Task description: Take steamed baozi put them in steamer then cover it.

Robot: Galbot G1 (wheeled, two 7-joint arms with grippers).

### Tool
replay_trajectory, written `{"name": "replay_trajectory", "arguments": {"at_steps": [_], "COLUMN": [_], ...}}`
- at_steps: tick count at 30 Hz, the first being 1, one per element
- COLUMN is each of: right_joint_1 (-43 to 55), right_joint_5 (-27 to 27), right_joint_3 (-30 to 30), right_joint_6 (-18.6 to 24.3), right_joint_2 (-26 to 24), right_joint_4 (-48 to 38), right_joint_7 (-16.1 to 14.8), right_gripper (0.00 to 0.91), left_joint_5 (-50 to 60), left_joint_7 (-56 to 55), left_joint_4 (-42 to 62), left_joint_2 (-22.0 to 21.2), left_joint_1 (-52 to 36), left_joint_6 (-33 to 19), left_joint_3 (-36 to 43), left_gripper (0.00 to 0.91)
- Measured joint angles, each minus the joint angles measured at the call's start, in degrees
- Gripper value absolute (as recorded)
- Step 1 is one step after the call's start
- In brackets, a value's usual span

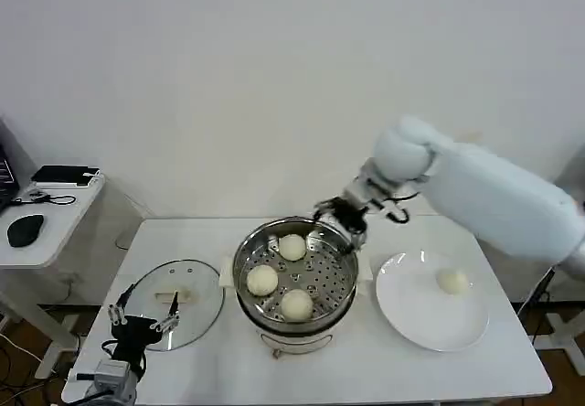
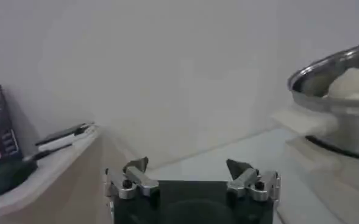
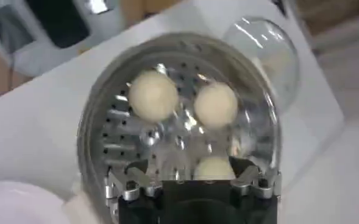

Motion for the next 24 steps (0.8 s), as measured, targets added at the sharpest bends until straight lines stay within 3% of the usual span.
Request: {"name": "replay_trajectory", "arguments": {"at_steps": [6,11,24], "right_joint_1": [-6.57,-11.79,-21.33], "right_joint_5": [-2.69,-6.26,-17.93], "right_joint_3": [5.69,8.89,14.71], "right_joint_6": [-4.21,-5.65,-4.89], "right_joint_2": [-7.18,-10.17,-9.86], "right_joint_4": [-1.88,-3.73,-11.15], "right_joint_7": [0.0,0.07,2.29], "right_gripper": [0.907,0.907,0.907], "left_joint_5": [-1.79,-2.66,-3.99], "left_joint_7": [0.34,0.41,0.07], "left_joint_4": [-0.1,0.09,0.52], "left_joint_2": [0.84,1.12,1.29], "left_joint_1": [-0.14,-0.12,0.08], "left_joint_6": [0.05,0.07,0.09], "left_joint_3": [0.4,0.74,0.32], "left_gripper": [0.907,0.907,0.907]}}
